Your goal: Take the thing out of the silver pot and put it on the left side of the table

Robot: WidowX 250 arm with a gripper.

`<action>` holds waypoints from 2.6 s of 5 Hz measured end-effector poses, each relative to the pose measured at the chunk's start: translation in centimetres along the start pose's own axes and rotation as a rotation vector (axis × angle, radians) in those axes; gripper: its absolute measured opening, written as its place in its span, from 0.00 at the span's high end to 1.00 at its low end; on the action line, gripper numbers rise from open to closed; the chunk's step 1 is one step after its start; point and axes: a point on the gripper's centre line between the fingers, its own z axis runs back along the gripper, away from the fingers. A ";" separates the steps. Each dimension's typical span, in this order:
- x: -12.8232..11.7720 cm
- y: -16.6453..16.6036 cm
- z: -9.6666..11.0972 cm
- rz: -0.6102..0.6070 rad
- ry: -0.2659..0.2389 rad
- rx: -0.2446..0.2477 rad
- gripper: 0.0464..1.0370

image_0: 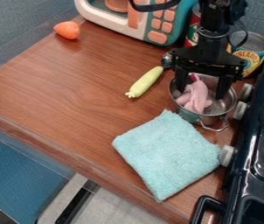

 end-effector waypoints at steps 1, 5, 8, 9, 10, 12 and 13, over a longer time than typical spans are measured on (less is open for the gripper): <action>0.3 0.0 0.0 0.020 -0.024 -0.003 0.38; 0.1 0.6 0.1 0.058 -0.026 0.008 0.96; 0.2 7.2 8.7 0.273 -0.218 0.017 0.96; -0.7 12.7 9.5 0.440 -0.226 0.067 0.96; -0.7 17.0 9.6 0.561 -0.230 0.112 0.96; 0.7 24.4 6.5 0.745 -0.175 0.174 0.96; 1.0 26.6 4.9 0.783 -0.140 0.199 0.96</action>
